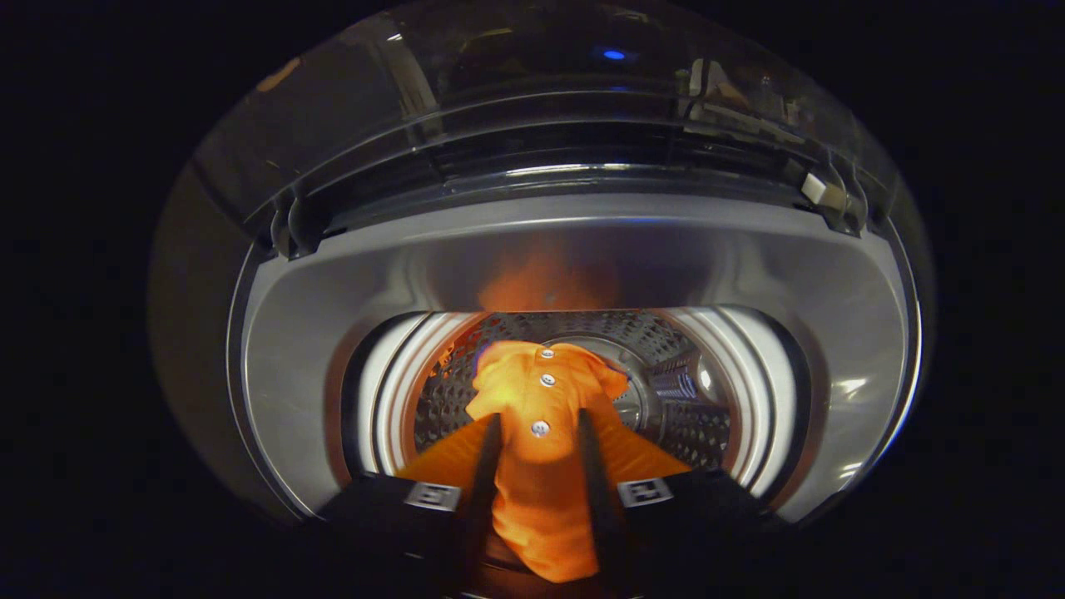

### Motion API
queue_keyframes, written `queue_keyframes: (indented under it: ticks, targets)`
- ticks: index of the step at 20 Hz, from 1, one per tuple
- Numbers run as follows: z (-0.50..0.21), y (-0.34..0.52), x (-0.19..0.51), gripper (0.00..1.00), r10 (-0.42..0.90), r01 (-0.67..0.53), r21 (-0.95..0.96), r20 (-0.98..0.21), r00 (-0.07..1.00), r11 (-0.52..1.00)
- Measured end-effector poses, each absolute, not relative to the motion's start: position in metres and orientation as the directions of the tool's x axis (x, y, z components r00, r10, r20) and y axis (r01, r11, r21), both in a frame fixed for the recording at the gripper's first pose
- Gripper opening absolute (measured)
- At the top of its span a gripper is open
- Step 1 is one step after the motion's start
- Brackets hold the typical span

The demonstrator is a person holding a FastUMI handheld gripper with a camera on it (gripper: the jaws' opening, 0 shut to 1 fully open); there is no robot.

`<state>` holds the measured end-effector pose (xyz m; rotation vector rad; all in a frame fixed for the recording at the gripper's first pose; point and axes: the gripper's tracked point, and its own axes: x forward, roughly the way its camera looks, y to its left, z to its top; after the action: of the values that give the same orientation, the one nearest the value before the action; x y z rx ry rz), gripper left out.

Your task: Put the clothes into the washing machine and then close the washing machine lid.

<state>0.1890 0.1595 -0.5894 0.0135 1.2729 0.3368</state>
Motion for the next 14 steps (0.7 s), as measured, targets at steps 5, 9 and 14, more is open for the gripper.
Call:
queue_keyframes:
  ticks: [5, 9, 14]
  targets:
    - [-0.587, 0.158, 0.184, 0.99, 0.263, -0.260, 0.195, -0.929, 0.259, 0.946]
    - [-0.564, 0.160, 0.179, 0.99, 0.318, -0.265, 0.238, -0.893, 0.318, 0.934]
    - [-0.520, 0.152, 0.174, 0.99, 0.333, -0.279, 0.223, -0.823, 0.459, 0.934]
